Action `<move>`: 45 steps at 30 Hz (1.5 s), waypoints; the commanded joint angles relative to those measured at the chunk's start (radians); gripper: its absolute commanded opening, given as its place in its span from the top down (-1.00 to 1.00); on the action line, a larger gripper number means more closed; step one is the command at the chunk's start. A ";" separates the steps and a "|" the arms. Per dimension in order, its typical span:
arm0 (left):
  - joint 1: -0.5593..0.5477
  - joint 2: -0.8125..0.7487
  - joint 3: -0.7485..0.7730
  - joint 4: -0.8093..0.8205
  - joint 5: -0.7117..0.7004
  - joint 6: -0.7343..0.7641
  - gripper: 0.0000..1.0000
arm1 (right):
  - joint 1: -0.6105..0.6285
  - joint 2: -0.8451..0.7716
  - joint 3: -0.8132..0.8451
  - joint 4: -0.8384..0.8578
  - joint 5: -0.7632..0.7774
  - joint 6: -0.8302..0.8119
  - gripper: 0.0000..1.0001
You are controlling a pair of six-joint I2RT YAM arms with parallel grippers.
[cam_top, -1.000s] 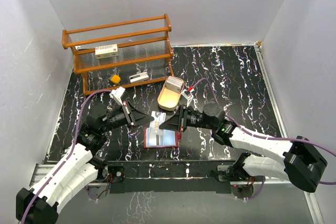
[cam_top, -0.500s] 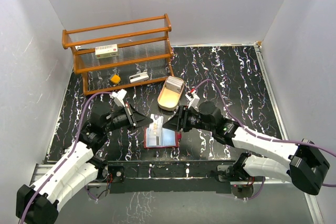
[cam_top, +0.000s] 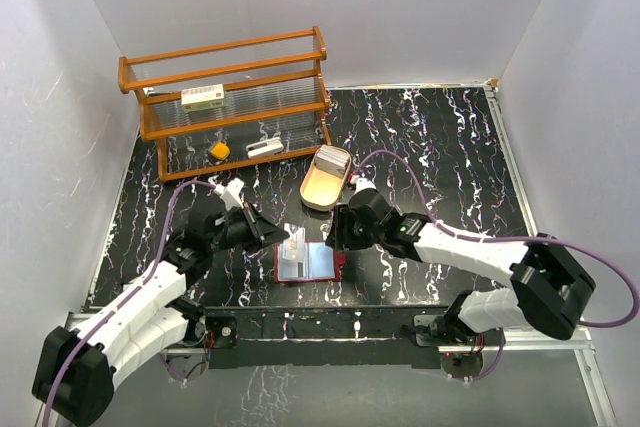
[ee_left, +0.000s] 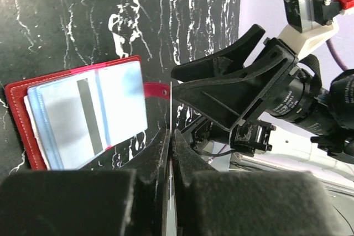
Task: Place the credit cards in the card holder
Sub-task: Pick up the credit card from the storage box, then insert the credit card into the card holder.
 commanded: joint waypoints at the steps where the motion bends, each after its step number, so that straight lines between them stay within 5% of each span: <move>1: -0.001 0.045 -0.058 0.109 0.007 -0.029 1.00 | 0.004 0.037 0.058 -0.026 0.048 -0.037 0.10; 23: -0.001 0.187 -0.200 0.348 0.026 -0.102 1.00 | 0.062 0.208 0.113 -0.028 0.049 -0.067 0.61; 45: -0.003 0.366 -0.234 0.545 0.077 -0.128 1.00 | 0.085 0.233 0.087 -0.044 0.105 -0.066 0.70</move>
